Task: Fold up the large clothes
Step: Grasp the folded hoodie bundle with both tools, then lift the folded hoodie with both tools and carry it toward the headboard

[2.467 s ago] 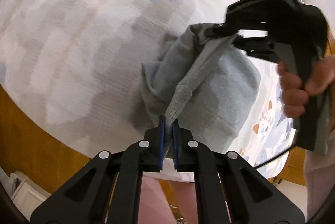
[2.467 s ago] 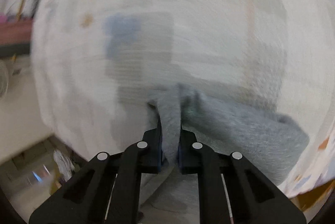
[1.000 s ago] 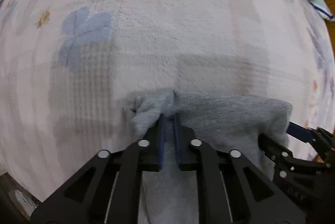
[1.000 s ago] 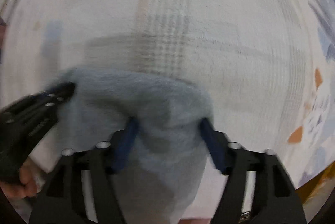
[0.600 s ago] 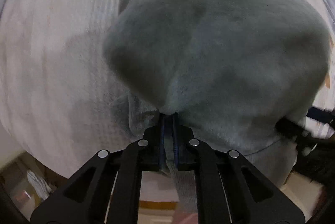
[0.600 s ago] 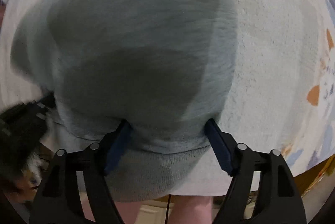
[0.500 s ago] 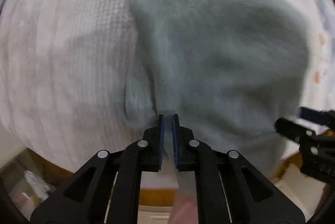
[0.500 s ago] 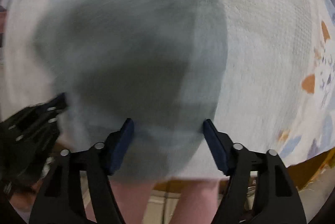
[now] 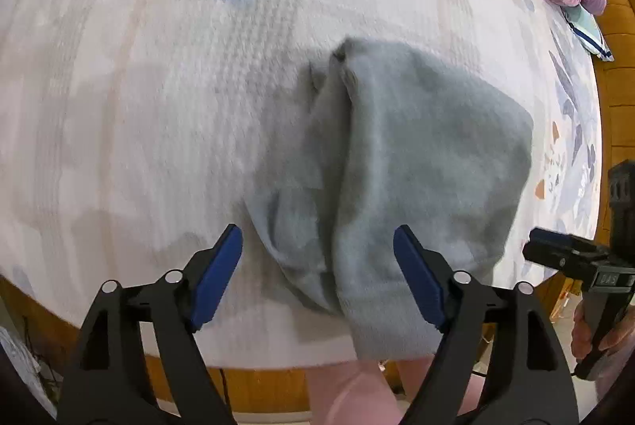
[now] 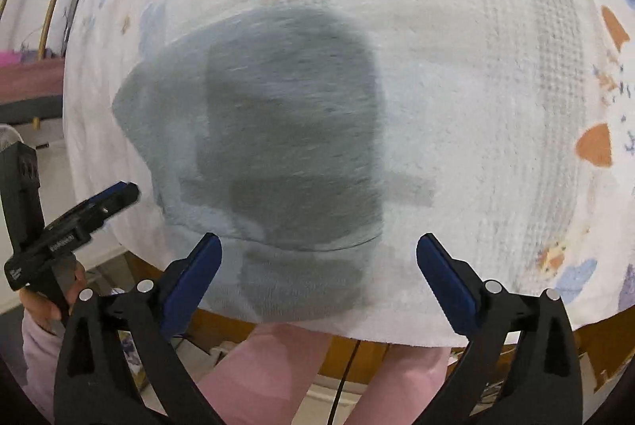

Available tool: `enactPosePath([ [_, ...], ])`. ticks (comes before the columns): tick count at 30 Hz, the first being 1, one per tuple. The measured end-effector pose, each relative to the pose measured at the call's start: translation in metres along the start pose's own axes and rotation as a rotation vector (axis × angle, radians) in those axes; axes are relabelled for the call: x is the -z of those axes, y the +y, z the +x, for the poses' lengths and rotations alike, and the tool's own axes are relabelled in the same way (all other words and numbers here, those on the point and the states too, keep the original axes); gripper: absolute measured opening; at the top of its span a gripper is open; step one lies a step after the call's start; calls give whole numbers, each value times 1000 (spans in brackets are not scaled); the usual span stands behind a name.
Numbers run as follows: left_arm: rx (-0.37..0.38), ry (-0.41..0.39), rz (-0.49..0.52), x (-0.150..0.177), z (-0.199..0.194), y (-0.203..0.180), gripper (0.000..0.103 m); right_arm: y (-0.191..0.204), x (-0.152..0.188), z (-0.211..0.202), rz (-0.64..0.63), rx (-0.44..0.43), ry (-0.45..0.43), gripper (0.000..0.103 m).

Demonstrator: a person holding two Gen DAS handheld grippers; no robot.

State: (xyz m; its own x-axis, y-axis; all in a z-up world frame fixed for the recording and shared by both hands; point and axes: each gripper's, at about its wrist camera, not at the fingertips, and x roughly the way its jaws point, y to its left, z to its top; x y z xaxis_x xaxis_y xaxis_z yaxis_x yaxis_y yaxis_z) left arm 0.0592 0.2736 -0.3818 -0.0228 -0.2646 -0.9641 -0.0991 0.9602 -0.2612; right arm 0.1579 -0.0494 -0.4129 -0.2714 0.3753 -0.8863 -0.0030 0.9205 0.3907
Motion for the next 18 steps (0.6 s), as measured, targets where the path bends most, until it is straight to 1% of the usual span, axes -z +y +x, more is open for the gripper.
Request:
enactPosePath([
  [1,23,2,9,-6,3,3,80,-1,1,3,-14,-7,4,95],
  [2,41,9,12,-22,12,4,81,-3,-3,2,-46,-21,-12,95],
  [4,65,27,19,-28,23,8,83,0,-17,1,-84,-55,-50,95],
  [5,89,24,38,-35,27,9,83,-1,-21,-1,-98,-80,-63,95],
  [6,125,13,58,-43,31,10,83,-5,-19,1,-111,-100,-79,95],
  [7,162,7,71,-50,39,10,84,-7,-24,3,-121,-114,-95,95],
  [9,212,15,89,-52,58,11,87,-14,-30,18,-128,-185,-114,95],
  [10,233,17,101,-51,70,12,90,-18,-17,29,-124,-215,-121,95],
  [11,269,14,110,-51,79,14,92,-25,-25,37,-120,-267,-128,95],
  [12,311,4,114,-49,87,17,93,-31,-28,43,-124,-324,-132,95],
  [14,442,-19,84,-42,90,31,97,-36,-29,60,-128,-427,-146,97],
  [15,501,-21,75,-40,92,35,97,-37,-29,62,-128,-461,-174,97],
  [16,587,0,66,-37,94,41,97,-38,-26,62,-99,-482,-199,98],
  [17,665,38,49,-33,99,43,97,-33,-23,67,-73,-493,-197,98],
  [18,727,74,33,-26,103,41,97,-27,-21,74,-46,-533,-152,98],
])
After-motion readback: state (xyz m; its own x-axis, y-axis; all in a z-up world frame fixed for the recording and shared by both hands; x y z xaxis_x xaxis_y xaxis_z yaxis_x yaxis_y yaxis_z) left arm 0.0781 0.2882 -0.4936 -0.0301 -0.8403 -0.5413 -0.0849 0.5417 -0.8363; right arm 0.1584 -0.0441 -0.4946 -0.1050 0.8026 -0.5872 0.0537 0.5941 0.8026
